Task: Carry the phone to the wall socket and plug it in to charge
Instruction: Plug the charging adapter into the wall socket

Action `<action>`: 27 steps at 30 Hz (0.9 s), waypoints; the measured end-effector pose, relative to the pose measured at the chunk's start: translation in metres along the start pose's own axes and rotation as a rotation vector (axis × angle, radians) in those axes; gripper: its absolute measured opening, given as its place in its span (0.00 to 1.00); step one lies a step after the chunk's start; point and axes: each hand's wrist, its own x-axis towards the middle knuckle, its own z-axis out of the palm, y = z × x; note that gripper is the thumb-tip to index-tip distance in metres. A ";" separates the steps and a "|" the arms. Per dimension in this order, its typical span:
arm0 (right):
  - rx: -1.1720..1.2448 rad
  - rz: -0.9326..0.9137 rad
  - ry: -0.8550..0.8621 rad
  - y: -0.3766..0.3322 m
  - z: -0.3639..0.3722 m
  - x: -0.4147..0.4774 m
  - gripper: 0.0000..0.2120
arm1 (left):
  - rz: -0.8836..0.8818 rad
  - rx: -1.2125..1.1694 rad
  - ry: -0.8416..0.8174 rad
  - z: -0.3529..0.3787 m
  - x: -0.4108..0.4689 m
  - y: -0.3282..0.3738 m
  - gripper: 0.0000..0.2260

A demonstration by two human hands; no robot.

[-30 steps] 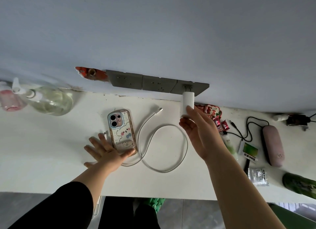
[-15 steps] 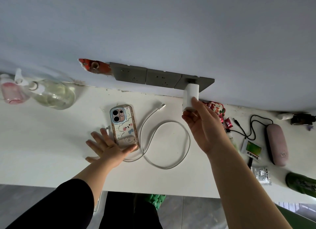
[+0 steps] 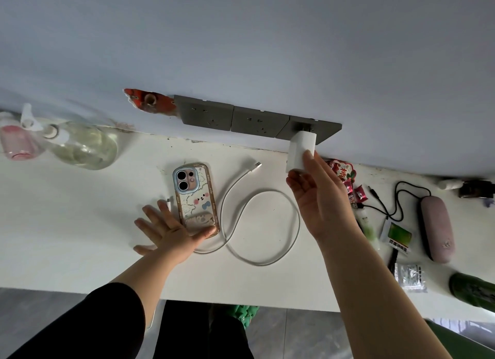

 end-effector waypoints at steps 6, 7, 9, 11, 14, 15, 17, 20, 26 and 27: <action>-0.005 0.006 0.001 -0.001 0.001 -0.001 0.06 | -0.011 -0.009 -0.019 0.002 0.005 -0.002 0.67; -0.008 0.012 0.004 -0.003 0.001 -0.001 0.07 | -0.011 -0.015 -0.021 0.002 0.005 -0.003 0.68; -0.015 0.022 0.018 -0.006 0.001 -0.001 0.08 | -0.007 -0.030 -0.024 0.002 0.007 -0.004 0.69; -0.017 0.026 0.036 -0.006 0.001 -0.001 0.09 | -0.005 -0.036 -0.024 0.003 0.009 -0.005 0.69; -0.021 0.023 0.044 -0.003 0.002 -0.001 0.09 | -0.008 -0.027 -0.027 0.003 0.009 -0.006 0.69; -0.023 0.021 0.046 -0.005 0.003 -0.001 0.08 | -0.005 -0.031 -0.026 0.003 0.009 -0.006 0.69; -0.025 0.014 0.079 -0.010 0.004 0.000 0.04 | 0.004 -0.046 -0.019 0.004 0.009 -0.006 0.69; -0.022 0.015 0.134 -0.016 0.006 0.002 0.02 | 0.017 -0.055 -0.017 0.005 0.010 -0.007 0.69; 0.011 0.025 0.129 -0.011 0.014 0.002 0.15 | 0.010 -0.045 -0.022 0.005 0.010 -0.008 0.69; 0.006 0.026 0.131 -0.012 0.013 0.004 0.14 | 0.008 -0.041 -0.019 0.005 0.011 -0.008 0.69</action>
